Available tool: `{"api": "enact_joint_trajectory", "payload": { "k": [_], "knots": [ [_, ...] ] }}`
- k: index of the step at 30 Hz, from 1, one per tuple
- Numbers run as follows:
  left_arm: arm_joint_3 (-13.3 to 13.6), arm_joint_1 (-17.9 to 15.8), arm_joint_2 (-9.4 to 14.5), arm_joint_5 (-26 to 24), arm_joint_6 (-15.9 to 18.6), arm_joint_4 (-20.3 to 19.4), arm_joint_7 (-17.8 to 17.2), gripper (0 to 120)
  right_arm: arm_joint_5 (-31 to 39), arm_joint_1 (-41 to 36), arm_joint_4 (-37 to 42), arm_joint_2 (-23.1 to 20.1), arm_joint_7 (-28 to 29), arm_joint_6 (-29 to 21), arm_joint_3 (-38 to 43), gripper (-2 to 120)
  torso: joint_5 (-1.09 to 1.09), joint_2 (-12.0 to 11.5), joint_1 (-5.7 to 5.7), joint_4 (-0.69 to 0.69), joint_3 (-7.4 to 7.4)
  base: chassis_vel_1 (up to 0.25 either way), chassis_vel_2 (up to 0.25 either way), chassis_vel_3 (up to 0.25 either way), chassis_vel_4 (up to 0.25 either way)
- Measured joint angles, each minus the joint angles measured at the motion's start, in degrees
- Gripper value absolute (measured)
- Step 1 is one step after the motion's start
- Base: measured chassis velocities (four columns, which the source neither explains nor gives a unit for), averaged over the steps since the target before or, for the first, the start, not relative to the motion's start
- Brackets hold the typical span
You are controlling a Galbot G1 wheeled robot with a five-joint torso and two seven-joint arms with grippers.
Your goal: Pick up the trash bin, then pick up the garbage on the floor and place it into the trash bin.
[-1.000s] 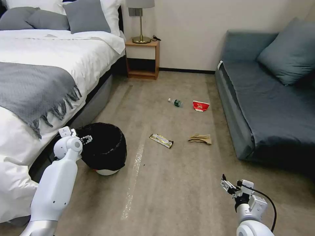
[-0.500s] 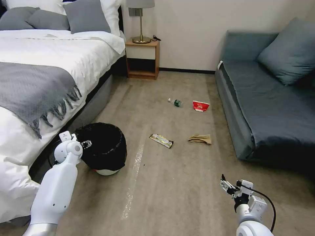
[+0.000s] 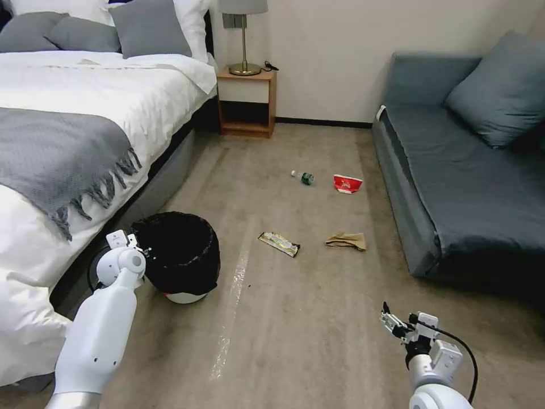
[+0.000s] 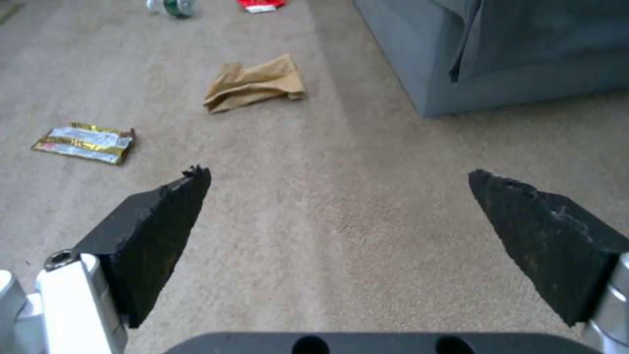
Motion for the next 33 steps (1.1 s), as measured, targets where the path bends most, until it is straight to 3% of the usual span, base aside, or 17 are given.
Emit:
{"api": "enact_joint_trajectory", "payload": {
  "k": [3,13,17,19,27,30,33],
  "knots": [
    [-0.45,0.52,0.03,1.47,0.01,-1.09,1.09,3,0.16,-0.06,0.15,0.05,-0.08,0.01,-0.09,100,0.00,0.00,0.00,-0.02,0.00,0.000,0.000,0.000,0.000],
    [-1.44,2.18,0.27,5.17,0.02,-4.02,2.21,3,1.22,-0.10,0.82,0.10,-0.91,0.18,-0.11,100,0.00,0.00,0.00,0.00,0.00,0.000,0.000,0.000,0.000],
    [-2.15,3.45,0.07,11.05,0.03,-5.50,3.67,3,1.40,-0.12,0.86,0.10,-1.25,0.24,-0.01,100,0.00,0.00,0.00,-0.01,0.00,0.000,0.000,0.000,0.000],
    [-2.86,5.22,-0.02,17.13,0.03,-7.72,4.86,3,1.46,-0.25,1.00,0.10,-1.57,0.25,0.05,100,0.01,0.00,0.00,0.00,0.00,0.000,0.000,0.000,0.000],
    [-3.38,10.97,0.93,20.13,-0.58,-15.92,5.70,2,4.38,-0.30,2.44,0.12,-1.80,-2.91,0.01,100,0.00,0.00,0.00,0.00,0.00,0.000,0.000,0.000,0.000],
    [-4.52,14.71,2.07,21.92,-1.71,-21.42,6.85,2,4.36,-0.17,2.54,0.22,-1.85,-3.33,-0.05,100,0.00,0.00,0.00,0.00,0.00,0.000,0.000,0.000,0.000],
    [-5.92,16.82,2.56,23.19,-2.67,-23.89,7.47,2,3.93,-0.21,2.15,0.27,-2.07,-3.07,-0.21,100,0.01,0.00,-0.01,0.00,0.00,0.000,0.000,0.000,0.000]
  ]
}}
